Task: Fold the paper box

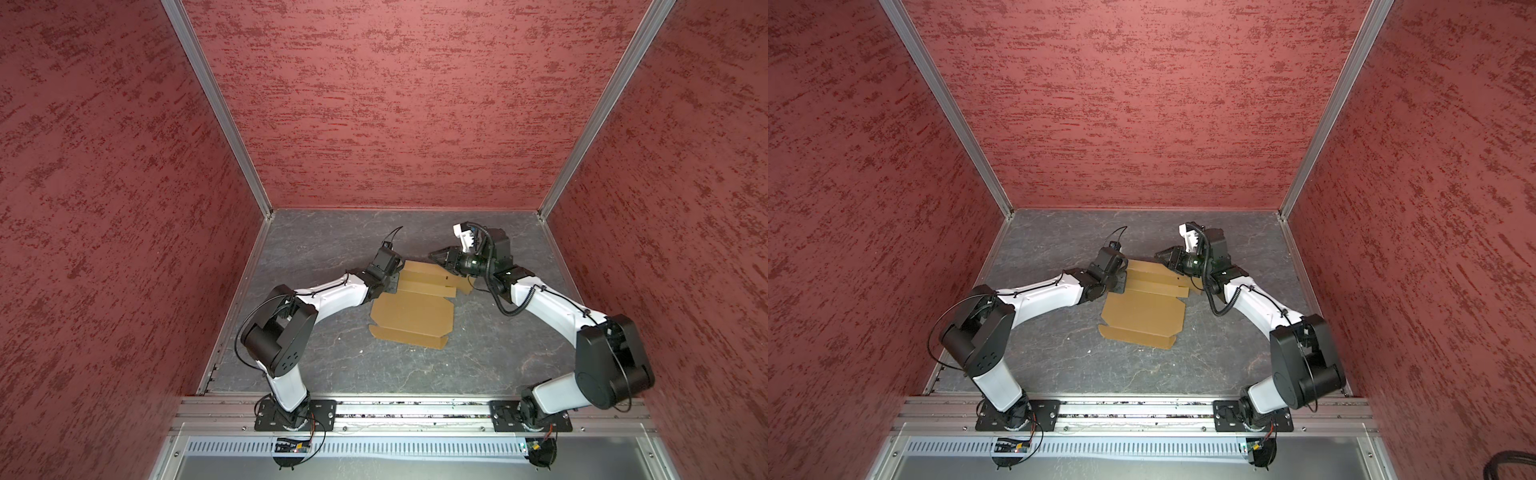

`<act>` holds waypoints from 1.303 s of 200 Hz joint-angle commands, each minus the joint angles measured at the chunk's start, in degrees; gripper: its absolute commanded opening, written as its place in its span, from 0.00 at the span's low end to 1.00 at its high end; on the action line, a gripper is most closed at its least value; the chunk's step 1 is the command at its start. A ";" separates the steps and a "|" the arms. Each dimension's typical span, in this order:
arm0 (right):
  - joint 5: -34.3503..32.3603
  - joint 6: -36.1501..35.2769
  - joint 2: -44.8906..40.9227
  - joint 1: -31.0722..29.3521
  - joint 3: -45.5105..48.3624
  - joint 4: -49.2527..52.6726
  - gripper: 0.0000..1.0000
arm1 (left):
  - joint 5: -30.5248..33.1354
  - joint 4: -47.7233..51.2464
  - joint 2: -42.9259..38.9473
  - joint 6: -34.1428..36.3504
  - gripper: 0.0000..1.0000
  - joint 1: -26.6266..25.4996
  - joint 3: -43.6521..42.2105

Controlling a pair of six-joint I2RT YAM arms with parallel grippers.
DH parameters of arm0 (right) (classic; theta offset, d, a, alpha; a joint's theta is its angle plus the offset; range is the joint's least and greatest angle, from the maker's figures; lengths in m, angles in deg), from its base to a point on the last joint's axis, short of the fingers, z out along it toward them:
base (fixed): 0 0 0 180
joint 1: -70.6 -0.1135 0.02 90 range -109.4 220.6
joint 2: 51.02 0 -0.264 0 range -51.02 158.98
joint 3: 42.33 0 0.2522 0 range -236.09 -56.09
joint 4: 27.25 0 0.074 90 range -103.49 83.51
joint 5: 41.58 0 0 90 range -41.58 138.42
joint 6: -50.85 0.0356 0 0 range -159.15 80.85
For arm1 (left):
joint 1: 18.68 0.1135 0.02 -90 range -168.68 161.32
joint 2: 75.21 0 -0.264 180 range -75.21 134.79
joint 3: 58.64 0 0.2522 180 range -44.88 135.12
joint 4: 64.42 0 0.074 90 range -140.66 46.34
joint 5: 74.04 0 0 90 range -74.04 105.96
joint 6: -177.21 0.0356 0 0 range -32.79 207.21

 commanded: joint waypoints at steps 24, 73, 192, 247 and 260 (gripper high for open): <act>-1.25 -1.47 2.93 -3.03 -1.50 -4.44 0.26 | 1.80 4.19 1.54 -1.95 0.08 -0.13 2.11; -2.07 0.15 5.87 -3.84 0.74 -9.50 0.23 | 3.23 5.01 1.57 -2.60 0.16 -1.03 2.14; -3.41 0.41 8.74 -3.85 0.98 -11.39 0.22 | 5.10 4.38 2.23 -2.95 0.23 -1.36 2.74; -3.74 0.19 7.69 -3.84 0.97 -10.70 0.22 | 5.06 1.75 3.17 -3.50 0.25 -1.17 3.06; -3.78 0.02 7.41 -3.84 1.04 -10.43 0.22 | 5.19 0.72 3.64 -3.64 0.25 -1.19 3.03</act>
